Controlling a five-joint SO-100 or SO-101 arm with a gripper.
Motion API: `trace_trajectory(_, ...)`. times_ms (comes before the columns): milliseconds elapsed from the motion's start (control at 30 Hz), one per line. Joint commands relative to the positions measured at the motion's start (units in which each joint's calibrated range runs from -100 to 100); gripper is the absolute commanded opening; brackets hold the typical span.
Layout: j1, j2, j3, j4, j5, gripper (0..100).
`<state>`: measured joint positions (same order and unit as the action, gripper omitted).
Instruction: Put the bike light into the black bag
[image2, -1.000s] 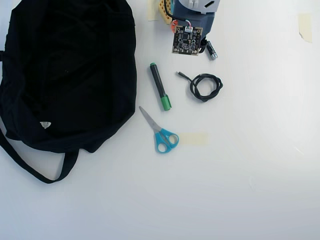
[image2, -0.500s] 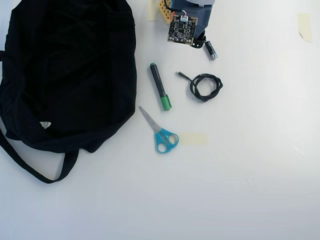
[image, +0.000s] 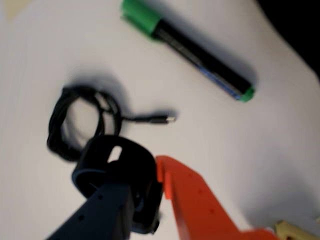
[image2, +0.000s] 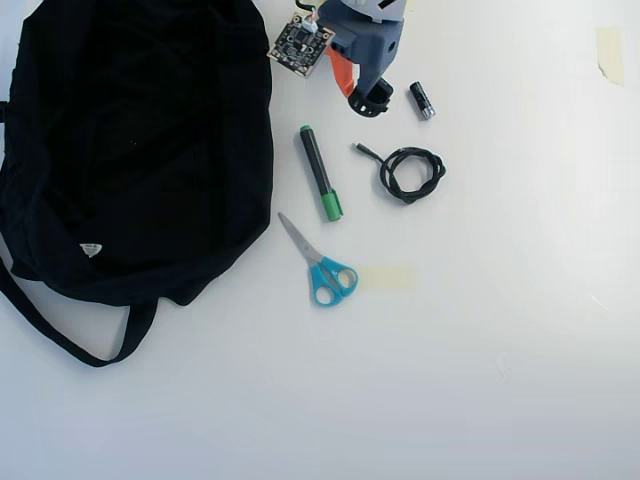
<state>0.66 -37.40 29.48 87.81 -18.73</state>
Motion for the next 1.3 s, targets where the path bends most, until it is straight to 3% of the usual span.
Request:
trace_trajectory(0, 5.0, -0.9, -0.6, -2.4, -0.1, 2)
trace_trajectory(267, 18.2, 0.0, -0.6, -9.8, 3.5, 2)
trace_trajectory(467, 25.6, 0.1, -0.7, -14.9, 1.6, 2)
trace_trajectory(733, 43.8, 1.1, 2.7, -26.6, 7.3, 2)
trace_trajectory(833, 53.0, 12.8, -1.2, -31.5, 10.9, 2)
trace_trajectory(1000, 56.6, 39.0, -18.3, -36.6, 14.1, 2)
trace_trajectory(1133, 56.7, 42.2, -21.8, -36.0, 13.6, 2)
trace_trajectory(1233, 56.5, 41.0, -21.2, -34.7, 12.5, 19)
trace_trajectory(1267, 56.3, 40.9, -22.0, -33.3, 12.5, 20)
